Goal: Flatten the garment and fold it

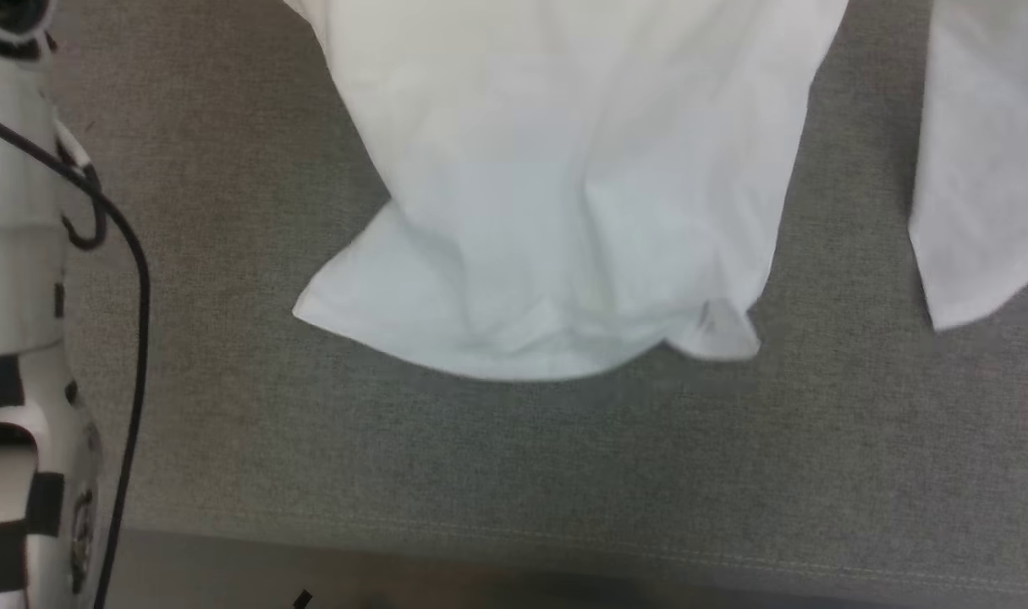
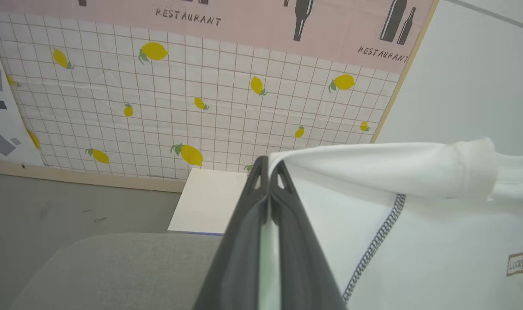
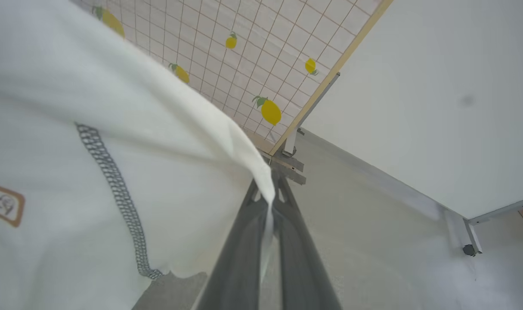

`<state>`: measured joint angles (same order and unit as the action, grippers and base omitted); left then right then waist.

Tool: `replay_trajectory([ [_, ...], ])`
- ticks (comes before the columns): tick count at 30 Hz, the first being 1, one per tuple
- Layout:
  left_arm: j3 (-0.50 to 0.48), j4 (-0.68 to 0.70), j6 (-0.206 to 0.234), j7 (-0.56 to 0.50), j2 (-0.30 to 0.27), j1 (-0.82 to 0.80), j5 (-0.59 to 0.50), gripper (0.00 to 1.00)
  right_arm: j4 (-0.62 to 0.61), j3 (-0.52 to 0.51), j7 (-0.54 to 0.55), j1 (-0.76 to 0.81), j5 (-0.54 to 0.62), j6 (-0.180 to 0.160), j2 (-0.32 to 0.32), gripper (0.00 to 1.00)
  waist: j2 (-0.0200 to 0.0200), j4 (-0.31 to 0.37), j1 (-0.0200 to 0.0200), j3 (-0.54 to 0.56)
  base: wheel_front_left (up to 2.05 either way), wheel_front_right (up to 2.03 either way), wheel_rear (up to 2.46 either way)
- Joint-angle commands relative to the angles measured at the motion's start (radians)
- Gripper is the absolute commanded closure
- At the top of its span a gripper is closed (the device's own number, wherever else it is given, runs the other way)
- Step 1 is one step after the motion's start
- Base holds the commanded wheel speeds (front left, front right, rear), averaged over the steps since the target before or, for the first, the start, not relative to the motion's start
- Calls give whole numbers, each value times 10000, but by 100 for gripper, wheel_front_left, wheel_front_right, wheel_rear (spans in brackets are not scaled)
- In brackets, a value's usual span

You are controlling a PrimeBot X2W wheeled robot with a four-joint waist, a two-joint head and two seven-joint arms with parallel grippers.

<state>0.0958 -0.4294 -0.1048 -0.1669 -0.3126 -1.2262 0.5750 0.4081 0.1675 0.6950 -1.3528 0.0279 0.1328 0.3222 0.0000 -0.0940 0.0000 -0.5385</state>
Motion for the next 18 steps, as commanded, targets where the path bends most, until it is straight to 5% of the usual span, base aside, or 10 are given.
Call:
replay_trajectory([
  [1, -160, 115, 187, 63, -166, -419, 3, 100, -100, -127, -182, -433, 200, -21, 52, 100, 0, 141, 0, -175, 0, 0, 0],
  [10, -752, 512, 936, 1208, -597, -2666, -470, 100, -162, -989, -1785, -2830, 1345, -21, -584, 100, 0, 783, 0, -827, 0, 0, 0],
  [18, -1032, 390, 1114, 2780, -728, -4199, -789, 100, -56, -1946, -4069, -4342, 2816, -21, -1085, 100, 0, 1084, 0, -1053, 0, 0, 0],
])
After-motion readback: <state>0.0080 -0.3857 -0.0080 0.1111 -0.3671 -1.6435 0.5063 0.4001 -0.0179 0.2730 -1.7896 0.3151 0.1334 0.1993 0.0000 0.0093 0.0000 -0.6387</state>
